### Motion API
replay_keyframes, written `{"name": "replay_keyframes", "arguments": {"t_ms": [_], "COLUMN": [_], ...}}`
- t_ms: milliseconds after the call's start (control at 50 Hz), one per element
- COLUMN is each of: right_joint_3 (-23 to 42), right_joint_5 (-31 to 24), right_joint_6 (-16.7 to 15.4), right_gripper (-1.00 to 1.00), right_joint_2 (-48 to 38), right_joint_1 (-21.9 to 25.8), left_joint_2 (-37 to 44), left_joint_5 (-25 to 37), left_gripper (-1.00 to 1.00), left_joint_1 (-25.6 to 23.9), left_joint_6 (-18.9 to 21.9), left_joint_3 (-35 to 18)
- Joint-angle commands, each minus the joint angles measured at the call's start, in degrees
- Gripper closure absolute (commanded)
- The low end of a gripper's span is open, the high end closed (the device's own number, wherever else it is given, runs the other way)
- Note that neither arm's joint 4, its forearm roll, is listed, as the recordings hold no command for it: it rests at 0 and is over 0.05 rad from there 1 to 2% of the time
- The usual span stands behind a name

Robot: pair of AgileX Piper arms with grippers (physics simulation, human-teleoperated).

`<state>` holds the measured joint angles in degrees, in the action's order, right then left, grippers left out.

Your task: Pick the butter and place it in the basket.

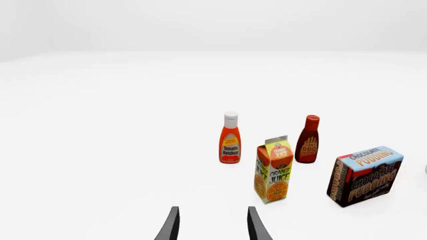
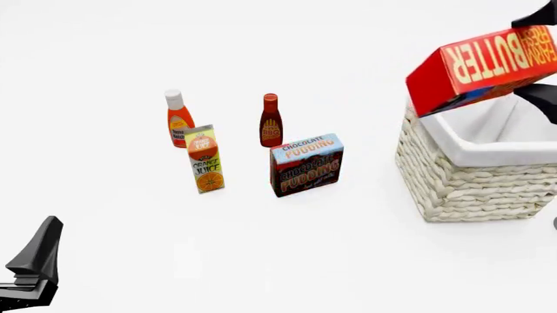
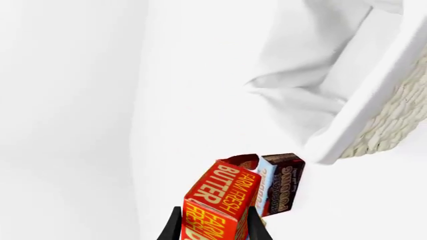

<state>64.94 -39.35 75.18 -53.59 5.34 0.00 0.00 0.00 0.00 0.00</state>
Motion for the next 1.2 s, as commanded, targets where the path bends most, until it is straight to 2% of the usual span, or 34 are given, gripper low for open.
{"name": "replay_keyframes", "arguments": {"t_ms": [20,960,1200], "right_joint_3": [0.11,-3.41,-1.58], "right_joint_5": [1.42,4.43,4.57], "right_joint_6": [1.75,3.54,3.66], "right_gripper": [1.0,1.0,1.0], "right_joint_2": [0.23,0.2,-1.0], "right_joint_1": [-2.07,-12.32,-14.49], "left_joint_2": [0.0,0.0,0.0], "left_joint_5": [0.0,0.0,0.0], "left_gripper": [-1.0,-1.0,-1.0], "left_joint_1": [0.0,0.0,0.0], "left_joint_6": [0.0,0.0,0.0], "left_joint_3": [0.0,0.0,0.0]}}
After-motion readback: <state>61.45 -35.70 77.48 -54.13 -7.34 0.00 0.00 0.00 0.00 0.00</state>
